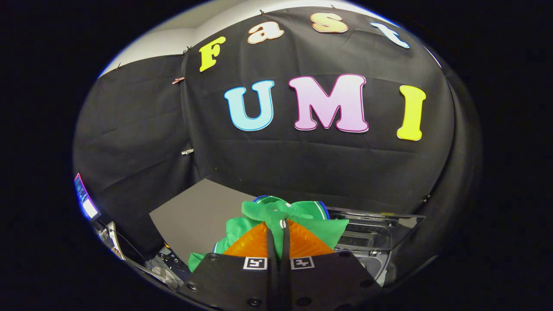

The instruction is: Put the clothes into the washing machine and then close the washing machine lid.

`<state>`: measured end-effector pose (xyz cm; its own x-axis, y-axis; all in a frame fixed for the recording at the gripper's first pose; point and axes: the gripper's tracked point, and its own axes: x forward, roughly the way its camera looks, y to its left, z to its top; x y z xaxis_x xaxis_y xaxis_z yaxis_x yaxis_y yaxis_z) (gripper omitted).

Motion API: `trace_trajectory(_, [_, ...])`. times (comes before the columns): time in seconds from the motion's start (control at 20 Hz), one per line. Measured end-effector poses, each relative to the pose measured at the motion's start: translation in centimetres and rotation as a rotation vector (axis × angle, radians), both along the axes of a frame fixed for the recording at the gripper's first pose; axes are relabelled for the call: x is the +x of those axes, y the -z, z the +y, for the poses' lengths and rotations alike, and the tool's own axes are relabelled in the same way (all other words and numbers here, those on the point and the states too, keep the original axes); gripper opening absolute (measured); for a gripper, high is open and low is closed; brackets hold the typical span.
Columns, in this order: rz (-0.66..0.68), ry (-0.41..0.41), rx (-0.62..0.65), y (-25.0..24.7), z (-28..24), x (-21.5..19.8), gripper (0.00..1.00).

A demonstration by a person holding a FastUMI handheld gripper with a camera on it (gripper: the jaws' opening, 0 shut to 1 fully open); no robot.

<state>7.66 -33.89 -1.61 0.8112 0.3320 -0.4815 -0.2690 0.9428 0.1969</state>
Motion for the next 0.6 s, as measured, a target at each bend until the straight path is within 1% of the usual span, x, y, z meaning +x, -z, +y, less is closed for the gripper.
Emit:
trace_trajectory(0.1, [0.004, -0.013, -0.028, 1.3, -2.2, -0.1, 0.05])
trace_trajectory(0.2, [0.017, -0.003, -0.036, 2.4, -4.1, -0.1, 0.05])
trace_trajectory(0.4, [0.030, 0.050, -0.055, 4.7, -7.4, 0.6, 0.05])
trace_trajectory(0.6, [0.067, 0.101, -0.112, 9.5, -10.1, 0.8, 0.05])
